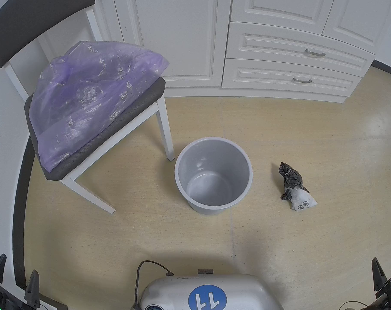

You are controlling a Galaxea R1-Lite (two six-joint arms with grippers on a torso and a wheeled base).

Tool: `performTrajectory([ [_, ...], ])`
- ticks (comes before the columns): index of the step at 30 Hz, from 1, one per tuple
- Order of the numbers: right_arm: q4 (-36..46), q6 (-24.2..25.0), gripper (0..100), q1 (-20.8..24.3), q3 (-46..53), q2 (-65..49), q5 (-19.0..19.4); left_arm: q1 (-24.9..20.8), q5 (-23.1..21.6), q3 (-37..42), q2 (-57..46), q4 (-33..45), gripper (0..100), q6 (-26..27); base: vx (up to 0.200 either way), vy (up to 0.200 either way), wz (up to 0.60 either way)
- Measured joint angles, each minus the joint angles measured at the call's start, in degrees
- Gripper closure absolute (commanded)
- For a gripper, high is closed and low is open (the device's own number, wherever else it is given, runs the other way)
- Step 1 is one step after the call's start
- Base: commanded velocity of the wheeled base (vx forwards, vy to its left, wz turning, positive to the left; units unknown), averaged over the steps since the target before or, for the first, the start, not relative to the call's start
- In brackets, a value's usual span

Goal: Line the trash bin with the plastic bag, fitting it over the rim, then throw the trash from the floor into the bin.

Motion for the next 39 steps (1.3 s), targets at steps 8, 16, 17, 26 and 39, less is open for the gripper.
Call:
performTrajectory([
  [8, 0.00, 0.00, 0, 0.00, 0.00, 0.00, -0.05, 0.00, 0.00, 0.00, 0.00, 0.00, 0, 0.00, 0.000, 0.000, 0.00],
  [16, 0.00, 0.00, 0, 0.00, 0.00, 0.00, -0.05, 0.00, 0.00, 0.00, 0.00, 0.00, 0, 0.00, 0.000, 0.000, 0.00],
  [17, 0.00, -0.02, 0, 0.00, 0.00, 0.00, -0.07, 0.00, 0.00, 0.00, 0.00, 0.00, 0, 0.00, 0.000, 0.000, 0.00],
  [26, 0.00, 0.00, 0, 0.00, 0.00, 0.00, -0.07, 0.00, -0.02, 0.00, 0.00, 0.00, 0, 0.00, 0.000, 0.000, 0.00],
  [39, 0.27, -2.34, 0, -0.07, 0.00, 0.00, 0.93, 0.00, -0.02, 0.00, 0.00, 0.00, 0, 0.39, 0.000, 0.000, 0.00],
])
